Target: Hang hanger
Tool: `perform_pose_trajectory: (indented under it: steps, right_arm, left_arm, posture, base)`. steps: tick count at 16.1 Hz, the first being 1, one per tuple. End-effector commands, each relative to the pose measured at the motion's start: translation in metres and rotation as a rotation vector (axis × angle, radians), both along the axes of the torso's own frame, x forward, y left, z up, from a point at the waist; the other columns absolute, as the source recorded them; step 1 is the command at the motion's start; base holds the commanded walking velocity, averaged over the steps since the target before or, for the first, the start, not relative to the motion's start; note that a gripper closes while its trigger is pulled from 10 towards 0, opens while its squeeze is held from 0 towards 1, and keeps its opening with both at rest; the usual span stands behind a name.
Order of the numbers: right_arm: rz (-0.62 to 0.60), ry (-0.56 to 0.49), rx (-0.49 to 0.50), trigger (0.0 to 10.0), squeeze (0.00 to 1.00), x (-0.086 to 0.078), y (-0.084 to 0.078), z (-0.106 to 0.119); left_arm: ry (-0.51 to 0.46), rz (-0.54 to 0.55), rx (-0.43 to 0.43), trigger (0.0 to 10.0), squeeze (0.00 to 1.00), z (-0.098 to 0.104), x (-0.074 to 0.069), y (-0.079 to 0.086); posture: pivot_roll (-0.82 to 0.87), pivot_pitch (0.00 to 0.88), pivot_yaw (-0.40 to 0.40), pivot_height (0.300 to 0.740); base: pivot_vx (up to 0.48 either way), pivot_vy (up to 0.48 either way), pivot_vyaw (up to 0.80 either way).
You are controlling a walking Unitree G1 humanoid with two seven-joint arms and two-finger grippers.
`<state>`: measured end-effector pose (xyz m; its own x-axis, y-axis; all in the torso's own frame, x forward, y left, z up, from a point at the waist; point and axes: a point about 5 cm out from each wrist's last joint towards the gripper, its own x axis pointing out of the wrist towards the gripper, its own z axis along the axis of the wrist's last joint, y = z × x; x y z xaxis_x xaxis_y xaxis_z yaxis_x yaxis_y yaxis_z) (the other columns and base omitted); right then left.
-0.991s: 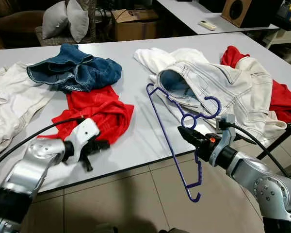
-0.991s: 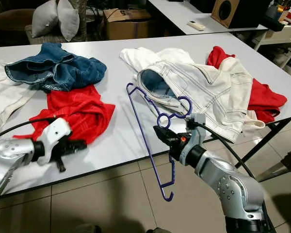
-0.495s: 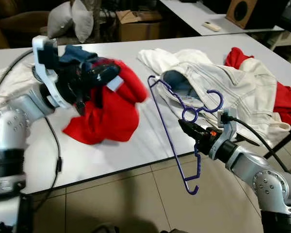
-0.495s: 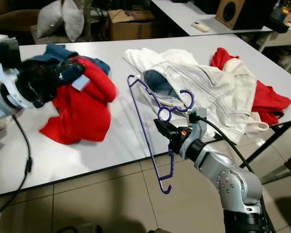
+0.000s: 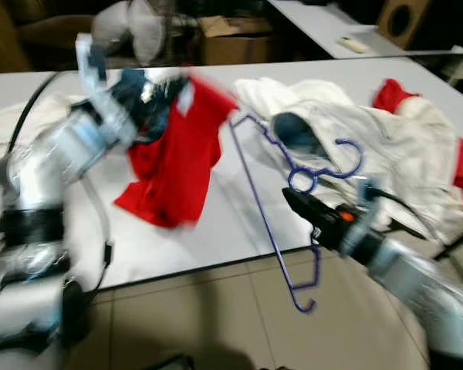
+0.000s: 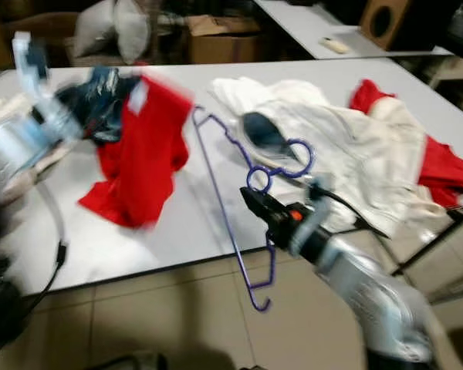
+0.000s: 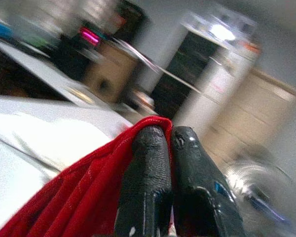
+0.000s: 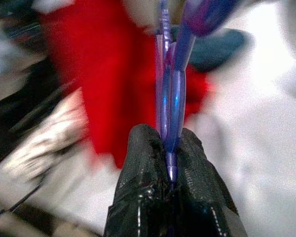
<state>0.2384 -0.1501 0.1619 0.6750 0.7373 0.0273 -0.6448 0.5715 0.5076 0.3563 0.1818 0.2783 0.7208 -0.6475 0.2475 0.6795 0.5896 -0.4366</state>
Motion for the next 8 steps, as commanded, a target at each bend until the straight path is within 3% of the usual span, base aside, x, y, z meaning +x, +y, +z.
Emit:
perform_pose_trajectory:
  steps: [1, 2, 4, 5, 8]
  right_arm:
    - [0.091, -0.037, -0.001, 10.0, 0.00, -0.013, 0.005, 0.007]
    - [0.167, -0.060, -0.047, 10.0, 0.00, -0.030, 0.008, 0.009]
    - [0.251, -0.102, -0.036, 10.0, 0.00, -0.053, 0.007, 0.022]
    - [0.251, -0.110, -0.058, 10.0, 0.00, -0.056, 0.006, 0.023]
    - [0.065, -0.019, -0.177, 10.0, 0.00, -0.022, 0.011, 0.004]
  left_arm:
    - [-0.029, 0.104, -0.033, 0.0, 0.00, 0.018, 0.007, -0.003]
    - [-0.082, 0.173, -0.059, 0.0, 0.00, 0.039, 0.014, -0.010]
    - [-0.133, 0.295, 0.119, 0.0, 0.00, 0.052, 0.023, -0.026]
    - [-0.135, 0.278, 0.127, 0.0, 0.00, 0.054, 0.022, -0.040]
    - [-0.160, 0.246, 0.223, 0.0, 0.00, 0.056, 0.015, -0.066]
  posture:
    - [0.05, 0.000, 0.023, 0.740]
    - [0.03, 0.000, 0.046, 0.740]
    - [-0.01, 0.000, 0.076, 0.740]
    - [-0.02, 0.000, 0.076, 0.740]
    - [-0.01, 0.000, 0.055, 0.740]
  base:
    - [0.000, 0.000, 0.00]
    - [0.000, 0.000, 0.00]
    - [0.000, 0.000, 0.00]
    - [0.000, 0.000, 0.00]
    - [0.000, 0.000, 0.00]
